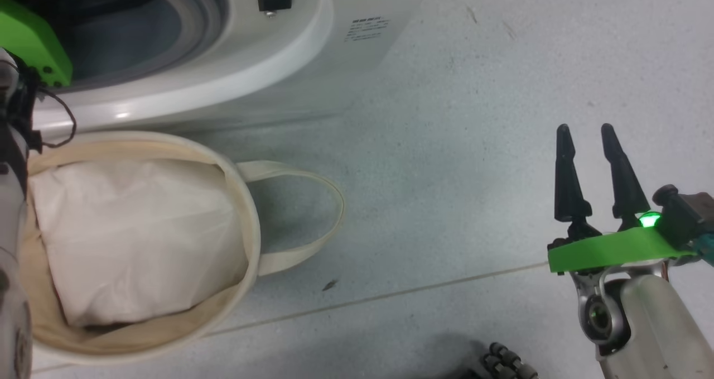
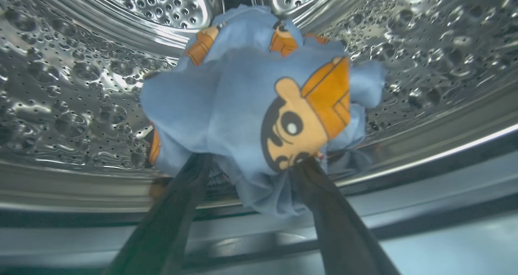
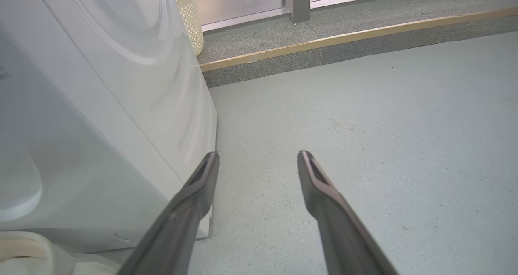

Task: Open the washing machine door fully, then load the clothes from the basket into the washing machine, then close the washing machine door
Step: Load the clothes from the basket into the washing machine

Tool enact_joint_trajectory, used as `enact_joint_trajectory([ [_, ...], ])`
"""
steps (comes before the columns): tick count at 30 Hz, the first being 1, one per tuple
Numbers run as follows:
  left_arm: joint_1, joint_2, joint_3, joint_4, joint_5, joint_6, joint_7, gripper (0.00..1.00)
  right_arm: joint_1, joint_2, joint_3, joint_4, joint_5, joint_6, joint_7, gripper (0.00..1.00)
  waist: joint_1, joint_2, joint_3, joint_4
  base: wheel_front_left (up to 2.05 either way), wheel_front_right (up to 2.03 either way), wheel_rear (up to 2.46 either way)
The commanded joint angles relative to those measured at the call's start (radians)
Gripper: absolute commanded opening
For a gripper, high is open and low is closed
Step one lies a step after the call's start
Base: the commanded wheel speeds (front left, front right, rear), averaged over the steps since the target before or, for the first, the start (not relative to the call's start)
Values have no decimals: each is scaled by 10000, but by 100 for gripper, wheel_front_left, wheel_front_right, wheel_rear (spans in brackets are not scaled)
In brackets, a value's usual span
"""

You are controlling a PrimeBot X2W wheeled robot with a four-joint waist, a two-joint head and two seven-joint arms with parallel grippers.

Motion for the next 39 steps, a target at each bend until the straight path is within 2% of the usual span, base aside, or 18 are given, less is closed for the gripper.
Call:
enact_joint_trajectory([
  [1,135,403,180,-156,-102,57,3,100,29,-139,189,-216,1,4,-124,100,0,0,-183,37,0,0,0],
  [5,922,82,427,-123,-590,-91,-677,100,20,-171,398,112,171,4,-124,100,0,0,-1015,108,0,0,0],
  [16,2561,-197,653,-447,-1154,-244,-1198,100,211,-295,790,669,572,4,-124,100,0,0,-2635,370,0,0,0],
  [25,4699,-632,793,-3332,-1417,-343,-1241,100,444,-414,882,918,792,4,-124,100,0,0,-3751,972,0,0,0],
  [30,6182,-655,364,-5212,-1849,-348,-1242,100,563,-495,915,1002,843,4,-124,100,0,0,-4390,1293,0,0,0],
  [35,7366,-372,224,-6011,-2108,-349,-1243,100,761,-647,846,1070,906,4,-124,100,0,0,-5019,1644,0,0,0],
  [39,8004,-391,321,-6305,-2257,-349,-1243,100,964,-731,804,1143,978,4,-124,100,0,0,-5502,1930,0,0,0],
])
